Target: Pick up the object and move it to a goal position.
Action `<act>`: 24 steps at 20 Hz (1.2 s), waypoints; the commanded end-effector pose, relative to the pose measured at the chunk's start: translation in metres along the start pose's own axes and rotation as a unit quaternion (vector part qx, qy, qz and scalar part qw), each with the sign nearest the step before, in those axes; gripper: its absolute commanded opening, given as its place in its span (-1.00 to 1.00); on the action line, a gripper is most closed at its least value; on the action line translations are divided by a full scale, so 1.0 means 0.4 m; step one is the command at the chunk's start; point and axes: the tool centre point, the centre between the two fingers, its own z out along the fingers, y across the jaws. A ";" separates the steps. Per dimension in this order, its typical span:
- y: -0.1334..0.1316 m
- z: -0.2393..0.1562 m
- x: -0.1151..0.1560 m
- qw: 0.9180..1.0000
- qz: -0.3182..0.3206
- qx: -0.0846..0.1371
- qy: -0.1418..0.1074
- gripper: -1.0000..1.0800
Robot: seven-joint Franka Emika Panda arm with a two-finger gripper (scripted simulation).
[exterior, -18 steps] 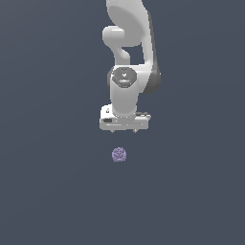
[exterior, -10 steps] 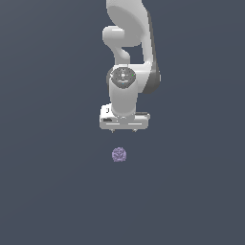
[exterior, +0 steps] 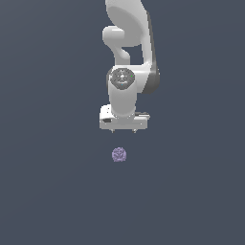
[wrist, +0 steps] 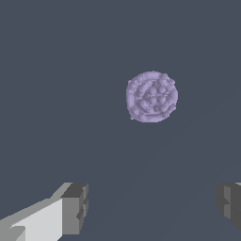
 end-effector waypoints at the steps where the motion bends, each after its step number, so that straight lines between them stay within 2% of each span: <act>1: 0.003 0.005 0.011 1.000 -0.002 -0.001 0.002 0.92; 15: 0.046 0.083 0.158 0.999 -0.033 -0.010 0.035 0.92; 24: 0.054 0.099 0.179 0.998 -0.038 -0.011 0.040 0.92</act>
